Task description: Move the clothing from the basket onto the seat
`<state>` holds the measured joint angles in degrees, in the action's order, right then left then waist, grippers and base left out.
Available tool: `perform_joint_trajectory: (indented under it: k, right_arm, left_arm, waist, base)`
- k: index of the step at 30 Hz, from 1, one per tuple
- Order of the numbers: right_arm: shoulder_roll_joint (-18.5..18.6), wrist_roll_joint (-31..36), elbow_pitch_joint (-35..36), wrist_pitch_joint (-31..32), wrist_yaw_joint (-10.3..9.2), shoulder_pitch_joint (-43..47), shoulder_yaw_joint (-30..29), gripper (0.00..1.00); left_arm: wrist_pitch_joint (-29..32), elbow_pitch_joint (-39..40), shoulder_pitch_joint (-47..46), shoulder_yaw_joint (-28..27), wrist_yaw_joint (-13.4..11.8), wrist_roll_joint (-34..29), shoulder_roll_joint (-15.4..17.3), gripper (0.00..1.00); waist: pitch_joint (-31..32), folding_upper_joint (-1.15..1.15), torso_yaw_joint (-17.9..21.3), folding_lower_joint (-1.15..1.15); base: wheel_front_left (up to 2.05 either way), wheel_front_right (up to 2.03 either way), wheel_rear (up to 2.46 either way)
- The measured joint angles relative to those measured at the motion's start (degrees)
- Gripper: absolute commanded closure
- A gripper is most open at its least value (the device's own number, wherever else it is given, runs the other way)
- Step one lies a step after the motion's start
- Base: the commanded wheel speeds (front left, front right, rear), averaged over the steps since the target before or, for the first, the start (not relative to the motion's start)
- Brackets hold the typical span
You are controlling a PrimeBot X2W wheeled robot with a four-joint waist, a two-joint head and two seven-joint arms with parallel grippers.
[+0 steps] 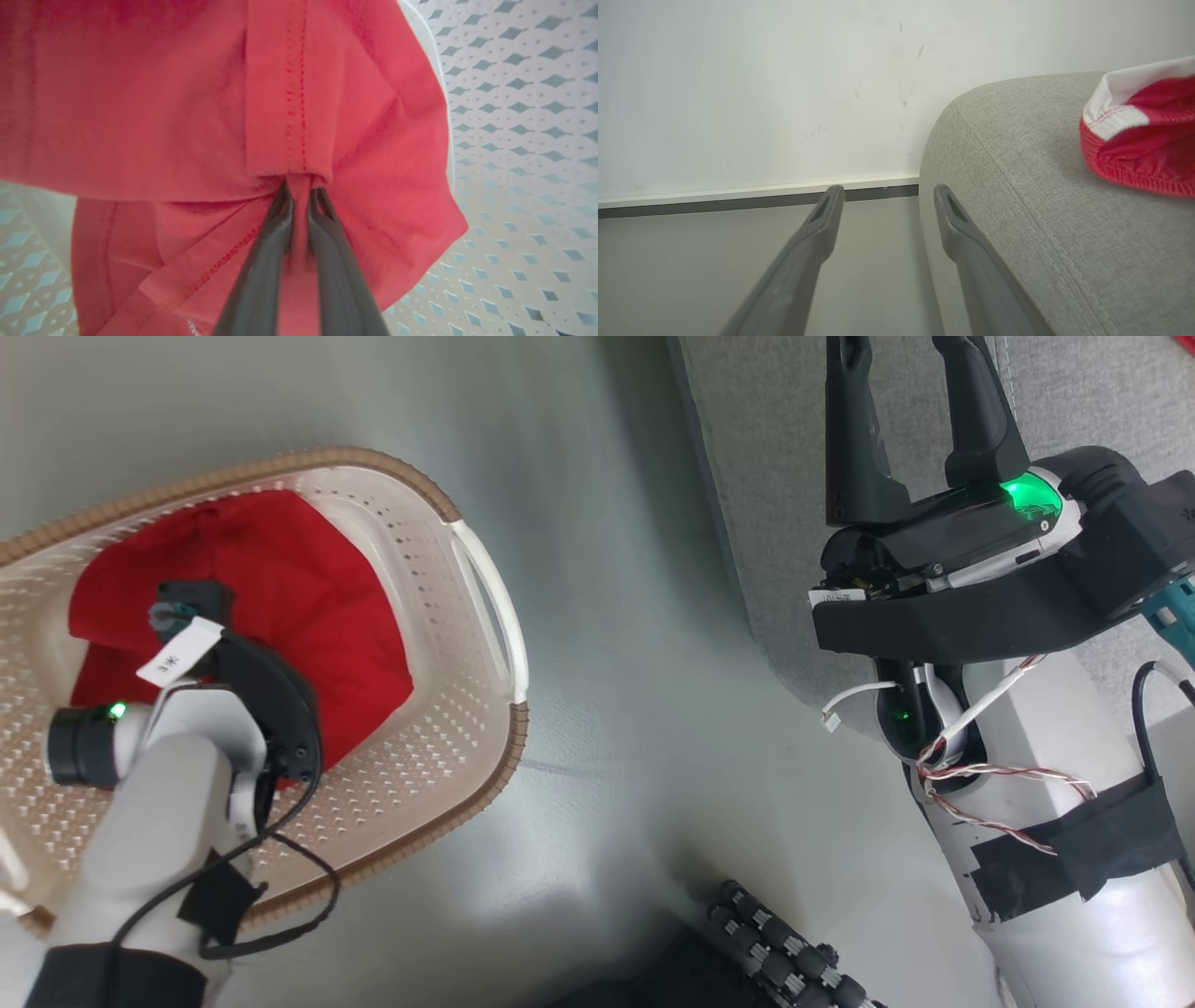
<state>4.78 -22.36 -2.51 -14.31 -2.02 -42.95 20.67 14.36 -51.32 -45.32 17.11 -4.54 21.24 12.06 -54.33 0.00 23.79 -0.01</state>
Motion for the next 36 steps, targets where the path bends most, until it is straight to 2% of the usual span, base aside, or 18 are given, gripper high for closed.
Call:
perform_joint_trajectory:
  k: [5, 16, 36]
  right_arm:
    - [0.9, 1.0, -0.9, -0.4, 0.02, 0.0, -0.5, 0.00]
    - [4.7, 2.6, -3.7, -0.4, 0.54, 0.4, -2.0, 0.00]
    - [5.7, 3.3, -9.2, -0.4, 0.99, 7.2, -1.5, 0.00]
  left_arm:
    - [-3.2, -0.6, 0.1, -0.2, 0.1, 0.8, -2.5, 1.00]
    - [-12.2, -1.6, 3.0, 1.0, 4.3, 2.5, -7.9, 1.00]
    - [-24.6, -2.0, 8.5, 1.9, 8.2, 4.9, -9.3, 1.00]
  waist:
    - [1.5, 0.00, -1.2, 0.00]
    - [7.0, 0.00, -5.8, 0.00]
    - [20.1, 0.00, -14.7, -0.01]
  base:
    - [0.00, 0.00, 0.00]
    - [0.00, 0.00, 0.00]
    - [0.00, 0.00, 0.00]
